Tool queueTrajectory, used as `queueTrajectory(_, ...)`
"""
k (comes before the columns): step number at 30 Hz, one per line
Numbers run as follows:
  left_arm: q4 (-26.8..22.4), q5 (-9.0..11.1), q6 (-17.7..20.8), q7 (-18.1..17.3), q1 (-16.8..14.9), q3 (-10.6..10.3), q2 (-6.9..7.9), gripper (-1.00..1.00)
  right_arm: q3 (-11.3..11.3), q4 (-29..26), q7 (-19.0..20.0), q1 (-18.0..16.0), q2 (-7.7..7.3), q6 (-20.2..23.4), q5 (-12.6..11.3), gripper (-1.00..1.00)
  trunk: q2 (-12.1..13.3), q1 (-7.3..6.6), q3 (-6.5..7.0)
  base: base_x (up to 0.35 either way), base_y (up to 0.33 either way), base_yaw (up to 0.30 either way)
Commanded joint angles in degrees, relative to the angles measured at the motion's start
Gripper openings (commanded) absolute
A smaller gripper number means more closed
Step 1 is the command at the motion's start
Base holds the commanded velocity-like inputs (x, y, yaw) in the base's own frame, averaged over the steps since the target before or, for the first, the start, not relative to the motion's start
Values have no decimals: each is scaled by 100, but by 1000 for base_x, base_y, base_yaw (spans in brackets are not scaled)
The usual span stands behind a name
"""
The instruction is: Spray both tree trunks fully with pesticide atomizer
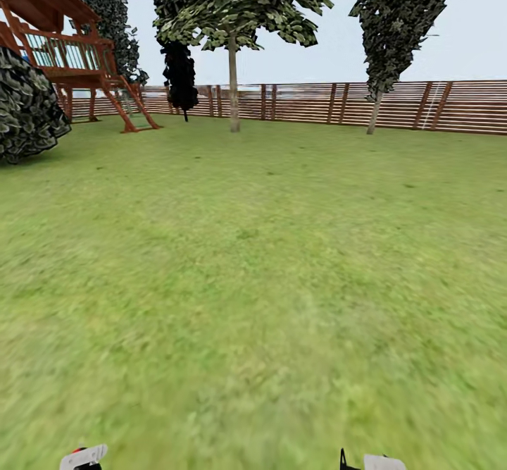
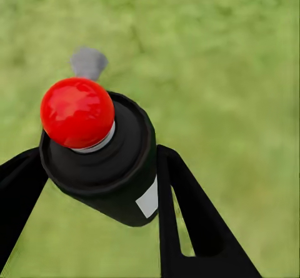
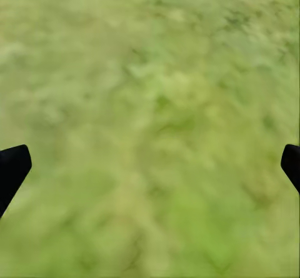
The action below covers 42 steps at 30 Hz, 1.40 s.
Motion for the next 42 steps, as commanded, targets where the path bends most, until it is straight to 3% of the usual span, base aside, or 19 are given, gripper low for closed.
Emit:
queueTrajectory(1, -2, 0, 0, -12, 0, -1, 5, -100, 0, 0, 0, 0, 0, 0, 0, 100, 0, 0, 0, 335, 0, 0)
queueTrajectory(27, 3, 0, 2, 3, 50, 7, 14, -100, -1, 8, 7, 1, 0, 0, 0, 100, 0, 0, 0, 334, 0, 3)
queueTrajectory(42, 3, 0, 0, 3, 53, 3, -21, -100, -9, 0, -9, 2, -16, 0, 0, 100, 0, 0, 0, 338, 0, 212)
